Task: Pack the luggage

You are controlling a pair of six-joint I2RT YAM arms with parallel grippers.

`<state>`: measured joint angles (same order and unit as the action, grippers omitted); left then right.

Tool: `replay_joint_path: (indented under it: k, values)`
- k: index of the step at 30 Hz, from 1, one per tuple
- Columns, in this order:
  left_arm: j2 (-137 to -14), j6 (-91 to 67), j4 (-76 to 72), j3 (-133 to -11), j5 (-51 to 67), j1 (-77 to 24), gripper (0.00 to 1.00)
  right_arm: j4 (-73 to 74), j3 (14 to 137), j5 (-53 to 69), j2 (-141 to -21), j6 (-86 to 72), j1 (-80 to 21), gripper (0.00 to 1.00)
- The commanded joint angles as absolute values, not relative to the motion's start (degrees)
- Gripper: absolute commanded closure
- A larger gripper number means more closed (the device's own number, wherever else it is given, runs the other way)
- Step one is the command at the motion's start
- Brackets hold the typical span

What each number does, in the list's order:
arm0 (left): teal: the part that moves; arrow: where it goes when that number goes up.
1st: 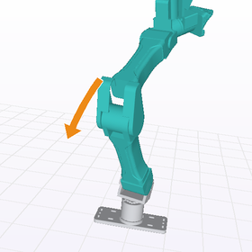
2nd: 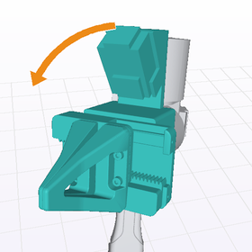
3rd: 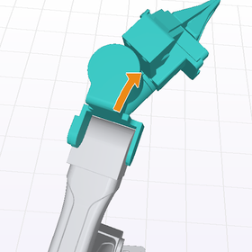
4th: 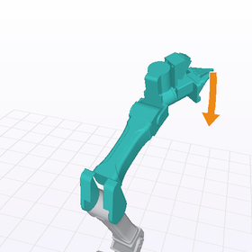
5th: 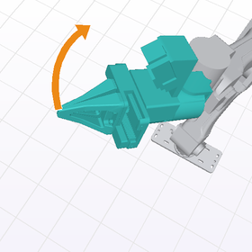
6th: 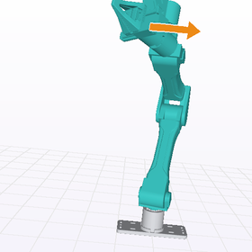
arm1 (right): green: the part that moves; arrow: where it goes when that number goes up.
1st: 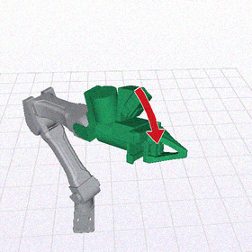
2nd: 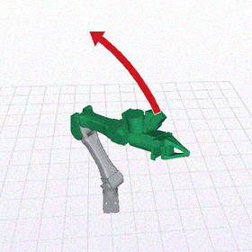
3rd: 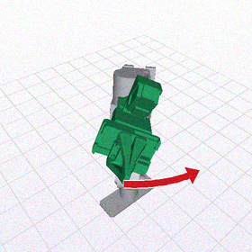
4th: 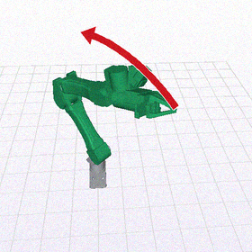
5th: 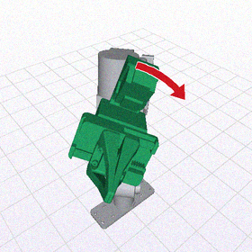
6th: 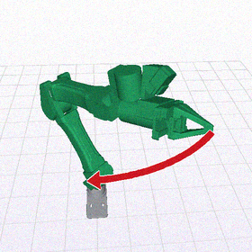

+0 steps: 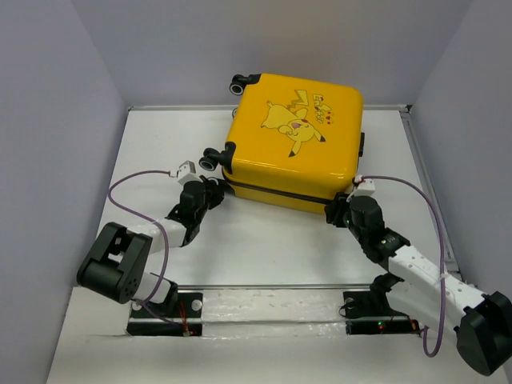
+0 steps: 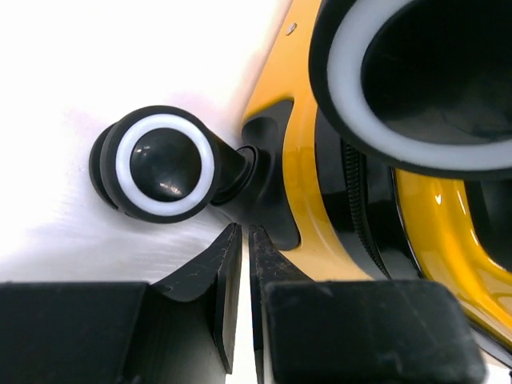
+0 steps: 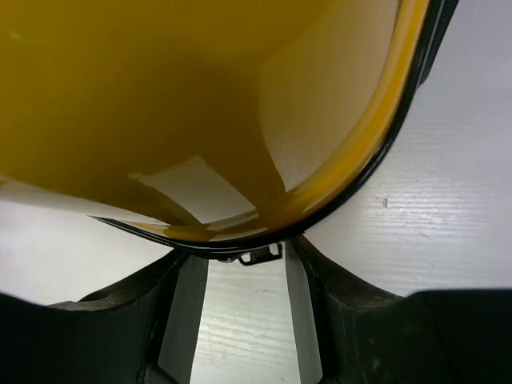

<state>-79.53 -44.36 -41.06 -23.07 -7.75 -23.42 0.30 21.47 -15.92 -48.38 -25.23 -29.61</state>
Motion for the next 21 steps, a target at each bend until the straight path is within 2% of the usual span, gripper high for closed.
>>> replay_joint_path:
  k: [1, 6, 8, 9, 14, 19, 21]
  values:
    - [-80.6, -42.6, -45.3, -25.9, -10.0, -23.3, 0.8, -7.0, 23.3, -16.4, -48.3, -21.6, -29.3, 0.52]
    - [-81.7, -42.3, -47.6, -26.8, -10.5, -23.3, 0.81, -7.6, 24.2, -17.6, -49.3, -20.2, -29.3, 0.57]
    - [-82.8, -42.3, -48.9, -27.2, -10.2, -23.3, 0.81, -8.0, 24.3, -17.5, -49.7, -20.1, -29.3, 0.66]
    - [-83.2, -42.3, -49.1, -27.7, -10.3, -23.3, 0.81, -8.6, 24.2, -17.5, -49.8, -20.0, -29.3, 0.68]
    - [-83.6, -41.9, -51.5, -27.5, -10.0, -23.6, 0.81, -9.8, 23.6, -15.3, -48.5, -20.0, -29.3, 0.93]
    - [-85.0, -41.5, -53.1, -28.6, -9.1, -25.3, 0.81, -9.9, 22.6, -12.5, -48.7, -23.0, -31.7, 0.93]
    - [-85.6, -41.6, -53.7, -29.0, -9.0, -26.6, 0.81, -9.5, 22.8, -13.7, -51.1, -24.3, -36.5, 0.93]
